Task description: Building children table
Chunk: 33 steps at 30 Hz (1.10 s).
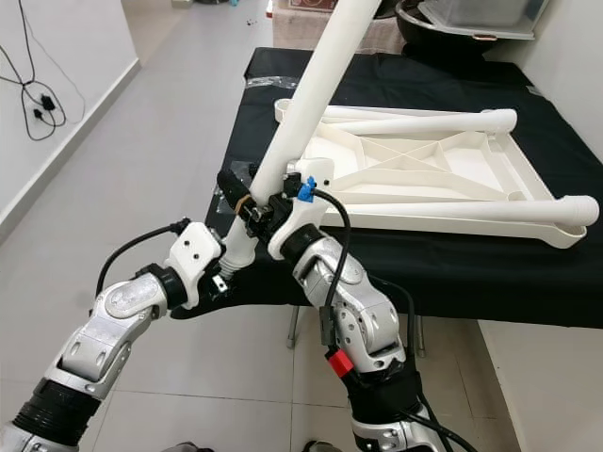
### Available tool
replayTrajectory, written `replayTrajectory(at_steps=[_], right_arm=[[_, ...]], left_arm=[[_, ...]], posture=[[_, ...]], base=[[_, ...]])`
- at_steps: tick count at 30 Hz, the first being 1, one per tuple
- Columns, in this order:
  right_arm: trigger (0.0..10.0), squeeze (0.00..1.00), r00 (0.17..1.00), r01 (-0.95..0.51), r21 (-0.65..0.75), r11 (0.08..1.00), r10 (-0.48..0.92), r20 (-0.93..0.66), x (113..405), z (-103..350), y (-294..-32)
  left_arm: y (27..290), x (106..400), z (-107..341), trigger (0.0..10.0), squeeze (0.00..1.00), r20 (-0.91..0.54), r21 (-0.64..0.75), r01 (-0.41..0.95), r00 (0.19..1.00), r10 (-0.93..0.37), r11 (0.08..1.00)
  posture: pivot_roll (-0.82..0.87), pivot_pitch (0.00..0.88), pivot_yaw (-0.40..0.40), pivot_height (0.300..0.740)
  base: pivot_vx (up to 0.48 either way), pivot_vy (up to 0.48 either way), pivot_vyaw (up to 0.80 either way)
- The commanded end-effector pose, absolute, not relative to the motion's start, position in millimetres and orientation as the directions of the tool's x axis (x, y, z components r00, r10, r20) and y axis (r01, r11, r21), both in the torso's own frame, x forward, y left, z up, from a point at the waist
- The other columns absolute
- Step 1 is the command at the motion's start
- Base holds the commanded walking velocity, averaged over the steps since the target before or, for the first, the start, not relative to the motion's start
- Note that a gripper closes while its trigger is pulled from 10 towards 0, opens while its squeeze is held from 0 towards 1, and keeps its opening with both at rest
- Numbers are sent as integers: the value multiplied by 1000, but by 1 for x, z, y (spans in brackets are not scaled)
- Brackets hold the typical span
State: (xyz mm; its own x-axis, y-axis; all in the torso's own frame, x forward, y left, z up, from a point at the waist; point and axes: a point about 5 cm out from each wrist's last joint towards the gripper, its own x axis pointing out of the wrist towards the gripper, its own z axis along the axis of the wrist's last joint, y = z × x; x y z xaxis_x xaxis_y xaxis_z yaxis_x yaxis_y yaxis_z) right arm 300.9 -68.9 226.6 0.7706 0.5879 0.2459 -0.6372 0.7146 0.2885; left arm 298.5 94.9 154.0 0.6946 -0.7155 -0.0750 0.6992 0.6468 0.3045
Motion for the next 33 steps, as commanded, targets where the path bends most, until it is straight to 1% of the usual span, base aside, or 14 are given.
replayTrajectory(at_steps=[1,10,14,20,22,23,25,28,29,32,33], right_arm=[[0,0,771,-637,288,715,588,245,300,228,-69],[0,0,777,-630,281,724,581,244,301,229,-70],[0,0,779,-627,288,724,577,246,301,229,-71],[0,0,778,-628,285,724,577,248,302,230,-71],[0,0,781,-624,288,727,570,253,302,231,-72],[0,0,783,-622,291,727,568,255,303,232,-72],[0,0,784,-620,290,729,565,257,303,232,-72],[0,0,785,-619,288,731,563,259,303,232,-72],[0,0,785,-619,287,732,562,260,304,232,-72],[0,0,786,-617,284,733,559,263,305,232,-72],[0,0,790,-611,280,740,552,267,306,233,-74]], left_arm=[[86,292,151,10000,0,-93,340,739,642,-761,582],[87,293,148,10000,0,-98,336,735,649,-755,589],[92,296,145,10000,0,-119,320,726,668,-734,609],[94,298,145,10000,0,-125,313,722,676,-727,617],[100,302,143,10000,0,-136,306,700,704,-697,646],[103,304,142,10000,1000,-139,303,689,716,-685,659],[104,303,141,10000,1000,-151,312,701,703,-695,641],[108,305,141,10000,1000,-158,317,688,717,-679,653],[110,306,141,10000,0,-159,311,684,722,-674,660],[116,308,142,10000,0,-154,314,660,745,-649,683],[121,308,144,10000,0,-142,312,636,766,-627,706]], posture=[[19,94,-39,740],[17,91,-42,740],[17,89,-43,740],[19,87,-43,740],[18,87,-42,740],[18,87,-42,740],[19,83,-40,740],[20,79,-40,740],[22,76,-39,740],[24,69,-36,740],[28,62,-36,740]], base=[[0,0,0],[0,0,0],[0,0,0],[0,0,0],[0,0,0],[0,0,0],[0,0,0],[0,0,0],[0,0,0],[0,0,0],[0,0,0]])
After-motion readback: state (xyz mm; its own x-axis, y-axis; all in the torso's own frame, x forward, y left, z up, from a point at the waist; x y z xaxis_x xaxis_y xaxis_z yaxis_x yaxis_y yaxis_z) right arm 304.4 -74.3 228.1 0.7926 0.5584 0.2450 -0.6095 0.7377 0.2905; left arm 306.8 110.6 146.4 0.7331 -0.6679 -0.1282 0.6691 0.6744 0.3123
